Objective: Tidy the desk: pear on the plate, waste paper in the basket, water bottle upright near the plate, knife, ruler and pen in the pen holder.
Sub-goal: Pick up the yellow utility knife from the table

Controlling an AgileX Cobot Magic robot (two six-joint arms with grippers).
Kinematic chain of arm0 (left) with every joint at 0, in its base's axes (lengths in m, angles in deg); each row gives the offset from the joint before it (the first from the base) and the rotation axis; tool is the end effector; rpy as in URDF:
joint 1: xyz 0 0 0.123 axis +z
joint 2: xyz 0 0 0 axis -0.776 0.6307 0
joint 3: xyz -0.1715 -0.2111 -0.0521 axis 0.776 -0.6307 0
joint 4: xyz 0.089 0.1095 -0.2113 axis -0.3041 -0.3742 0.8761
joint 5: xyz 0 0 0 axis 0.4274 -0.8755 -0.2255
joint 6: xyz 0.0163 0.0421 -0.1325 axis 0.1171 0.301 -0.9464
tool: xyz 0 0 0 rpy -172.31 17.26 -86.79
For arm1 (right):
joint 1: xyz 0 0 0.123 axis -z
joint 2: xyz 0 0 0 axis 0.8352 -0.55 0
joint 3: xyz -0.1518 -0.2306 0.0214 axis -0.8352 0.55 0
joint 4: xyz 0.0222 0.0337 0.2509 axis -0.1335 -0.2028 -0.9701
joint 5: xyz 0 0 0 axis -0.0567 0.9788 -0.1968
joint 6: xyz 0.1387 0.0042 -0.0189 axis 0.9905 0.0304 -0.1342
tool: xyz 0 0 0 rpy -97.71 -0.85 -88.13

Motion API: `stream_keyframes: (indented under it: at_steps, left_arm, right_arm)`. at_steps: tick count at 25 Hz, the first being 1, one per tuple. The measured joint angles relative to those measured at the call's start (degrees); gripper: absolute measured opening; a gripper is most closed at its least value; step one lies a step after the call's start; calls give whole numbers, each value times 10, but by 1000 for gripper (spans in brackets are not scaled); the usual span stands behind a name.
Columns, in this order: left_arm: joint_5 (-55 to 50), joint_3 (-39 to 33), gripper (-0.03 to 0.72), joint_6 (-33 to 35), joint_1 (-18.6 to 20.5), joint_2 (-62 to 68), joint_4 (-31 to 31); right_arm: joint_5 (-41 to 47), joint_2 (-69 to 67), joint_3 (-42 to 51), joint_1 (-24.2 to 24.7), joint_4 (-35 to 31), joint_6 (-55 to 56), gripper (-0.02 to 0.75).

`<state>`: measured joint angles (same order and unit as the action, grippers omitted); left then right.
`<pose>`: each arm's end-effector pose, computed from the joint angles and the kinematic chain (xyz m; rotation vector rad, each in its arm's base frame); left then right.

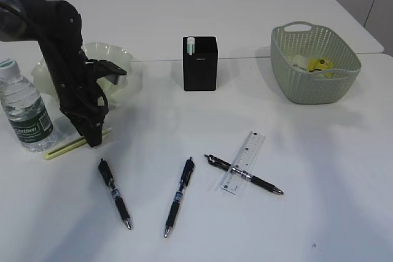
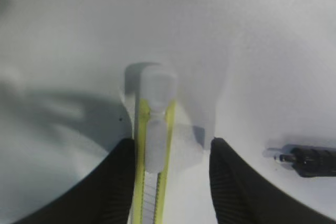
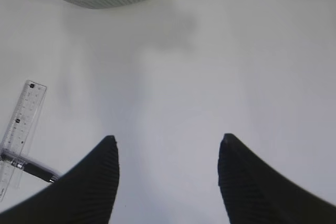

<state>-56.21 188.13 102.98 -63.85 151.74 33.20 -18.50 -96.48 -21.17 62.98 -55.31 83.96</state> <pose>0.4321 -0.1118 0.0720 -1.2174 -2.8509 0.1466 0.3504 -0.0364 0.2876 0.2705 2.7860 0.0208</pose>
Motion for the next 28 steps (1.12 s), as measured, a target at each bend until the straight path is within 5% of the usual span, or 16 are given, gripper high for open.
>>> stream_keyframes:
  at_steps: [13,28]
  left_arm:
    - [5,0,323,0,0,7,-1]
    - [17,0,227,1,0,7,-22]
  right_arm:
    - [0,0,-6,0,0,-1,473]
    - [0,0,-6,0,0,-2,473]
